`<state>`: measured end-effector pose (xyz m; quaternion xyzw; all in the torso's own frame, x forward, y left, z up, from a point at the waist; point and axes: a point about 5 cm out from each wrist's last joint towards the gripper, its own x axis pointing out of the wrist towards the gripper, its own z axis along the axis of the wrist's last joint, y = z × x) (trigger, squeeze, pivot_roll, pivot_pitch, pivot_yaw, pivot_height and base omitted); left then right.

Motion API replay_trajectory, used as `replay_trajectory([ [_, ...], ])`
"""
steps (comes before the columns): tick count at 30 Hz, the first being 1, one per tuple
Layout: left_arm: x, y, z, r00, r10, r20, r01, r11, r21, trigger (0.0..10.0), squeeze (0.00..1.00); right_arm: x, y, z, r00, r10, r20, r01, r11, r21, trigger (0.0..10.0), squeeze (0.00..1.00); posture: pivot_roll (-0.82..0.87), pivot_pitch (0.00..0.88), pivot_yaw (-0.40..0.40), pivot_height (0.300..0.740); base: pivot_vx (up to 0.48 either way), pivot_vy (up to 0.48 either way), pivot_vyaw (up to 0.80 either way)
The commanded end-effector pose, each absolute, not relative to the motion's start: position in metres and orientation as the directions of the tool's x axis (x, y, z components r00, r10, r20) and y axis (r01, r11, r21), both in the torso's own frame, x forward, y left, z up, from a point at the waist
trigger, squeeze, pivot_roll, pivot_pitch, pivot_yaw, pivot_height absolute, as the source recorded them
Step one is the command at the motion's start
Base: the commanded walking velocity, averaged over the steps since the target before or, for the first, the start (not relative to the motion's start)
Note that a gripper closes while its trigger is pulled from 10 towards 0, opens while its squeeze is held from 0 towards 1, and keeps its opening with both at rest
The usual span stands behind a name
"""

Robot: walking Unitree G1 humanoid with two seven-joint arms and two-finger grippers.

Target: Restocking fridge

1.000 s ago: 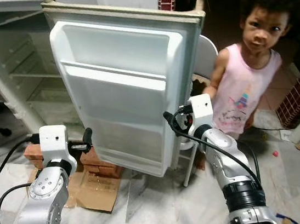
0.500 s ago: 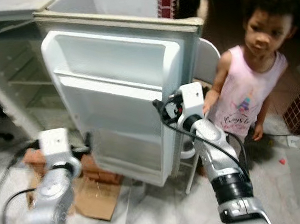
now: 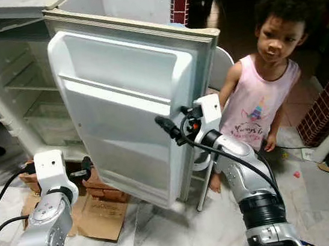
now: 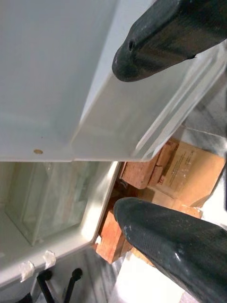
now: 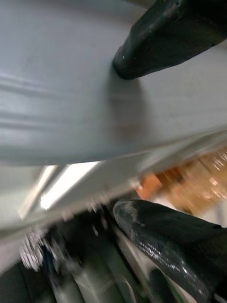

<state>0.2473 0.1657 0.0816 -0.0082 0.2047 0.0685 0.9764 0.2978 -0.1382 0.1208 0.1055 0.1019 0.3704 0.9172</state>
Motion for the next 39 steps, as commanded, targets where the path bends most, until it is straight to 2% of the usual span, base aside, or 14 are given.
replay_trajectory([
  [1, 0.247, 0.166, 0.083, 0.907, 0.121, -0.405, -0.126, 0.992, 0.013, 10.0, 0.0, 0.286, -0.138, 0.114, 0.581, 0.795, -0.175, -0.742, 0.606, 0.287, 10.0, 0.0, 0.05, 0.0, -0.036, 0.74, 0.0, 0.0, 0.0],
  [4, 0.247, 0.164, 0.083, 0.907, 0.108, -0.408, -0.115, 0.993, 0.009, 10.0, 0.0, 0.282, -0.151, 0.103, 0.543, 0.796, -0.268, -0.75, 0.604, 0.271, 10.0, 0.0, 0.05, 0.0, -0.036, 0.74, 0.0, 0.0, 0.0],
  [7, 0.245, 0.163, 0.083, 0.902, 0.087, -0.424, -0.096, 0.995, 0.001, 10.0, 0.0, 0.281, -0.176, 0.085, 0.519, 0.742, -0.425, -0.739, 0.639, 0.213, 10.0, 0.0, 0.06, 0.0, -0.033, 0.74, 0.0, 0.0, 0.0],
  [16, 0.24, 0.166, 0.083, 0.897, 0.082, -0.435, -0.089, 0.996, 0.003, 10.0, 0.0, 0.283, -0.215, 0.081, 0.491, 0.667, -0.561, -0.739, 0.659, 0.137, 10.0, 0.0, 0.07, 0.0, -0.034, 0.74, 0.0, 0.0, 0.0],
  [19, 0.239, 0.169, 0.082, 0.893, 0.094, -0.44, -0.104, 0.995, 0.002, 10.0, 0.0, 0.288, -0.234, 0.075, 0.516, 0.588, -0.623, -0.708, 0.702, 0.076, 10.0, 0.0, 0.07, 0.0, -0.033, 0.74, 0.0, 0.0, 0.0],
  [22, 0.239, 0.169, 0.082, 0.894, 0.091, -0.44, -0.098, 0.995, 0.007, 10.0, 0.0, 0.298, -0.25, 0.073, 0.604, 0.433, -0.669, -0.625, 0.779, -0.06, 10.0, 0.0, 0.07, 0.0, -0.032, 0.74, 0.0, 0.0, 0.0],
  [23, 0.239, 0.169, 0.082, 0.893, 0.09, -0.441, -0.097, 0.995, 0.008, 10.0, 0.0, 0.307, -0.256, 0.074, 0.678, 0.349, -0.647, -0.541, 0.832, -0.119, 10.0, 0.0, 0.07, 0.0, -0.03, 0.74, 0.0, 0.0, 0.0],
  [24, 0.239, 0.169, 0.082, 0.893, 0.09, -0.441, -0.097, 0.995, 0.008, 10.0, 0.0, 0.307, -0.256, 0.074, 0.678, 0.349, -0.647, -0.541, 0.832, -0.119, 10.0, 0.0, 0.07, 0.0, -0.03, 0.74, 0.0, 0.0, 0.0],
  [25, 0.24, 0.169, 0.082, 0.893, 0.09, -0.441, -0.096, 0.995, 0.007, 10.0, 0.0, 0.314, -0.259, 0.078, 0.735, 0.288, -0.614, -0.477, 0.863, -0.166, 10.0, 0.0, 0.07, 0.0, -0.029, 0.74, 0.0, 0.0, 0.0],
  [27, 0.24, 0.169, 0.083, 0.894, 0.09, -0.44, -0.097, 0.995, 0.007, 10.0, 0.0, 0.322, -0.259, 0.085, 0.794, 0.236, -0.56, -0.412, 0.886, -0.211, 10.0, 0.0, 0.08, 0.0, -0.026, 0.74, 0.0, 0.0, 0.0],
  [31, 0.241, 0.169, 0.083, 0.892, 0.093, -0.442, -0.097, 0.995, 0.015, 10.0, 0.0, 0.349, -0.249, 0.115, 0.946, 0.128, -0.297, -0.189, 0.964, -0.188, 10.0, 0.0, 0.08, 0.0, -0.023, 0.74, 0.0, 0.0, 0.0],
  [33, 0.241, 0.169, 0.083, 0.892, 0.095, -0.443, -0.097, 0.995, 0.017, 10.0, 0.0, 0.353, -0.246, 0.121, 0.963, 0.104, -0.248, -0.156, 0.967, -0.2, 10.0, 0.0, 0.08, 0.0, -0.024, 0.74, 0.0, 0.0, 0.0],
  [35, 0.241, 0.169, 0.083, 0.892, 0.099, -0.442, -0.1, 0.995, 0.022, 10.0, 0.0, 0.36, -0.243, 0.131, 0.988, 0.027, -0.153, -0.048, 0.989, -0.136, 10.0, 0.0, 0.09, 0.0, -0.027, 0.74, 0.0, 0.0, 0.0],
  [39, 0.242, 0.169, 0.083, 0.891, 0.101, -0.442, -0.102, 0.995, 0.023, 10.0, 0.0, 0.365, -0.238, 0.136, 0.995, -0.014, -0.104, 0.005, 0.996, -0.091, 10.0, 0.0, 0.09, 0.0, -0.029, 0.74, 0.0, 0.0, 0.0],
])
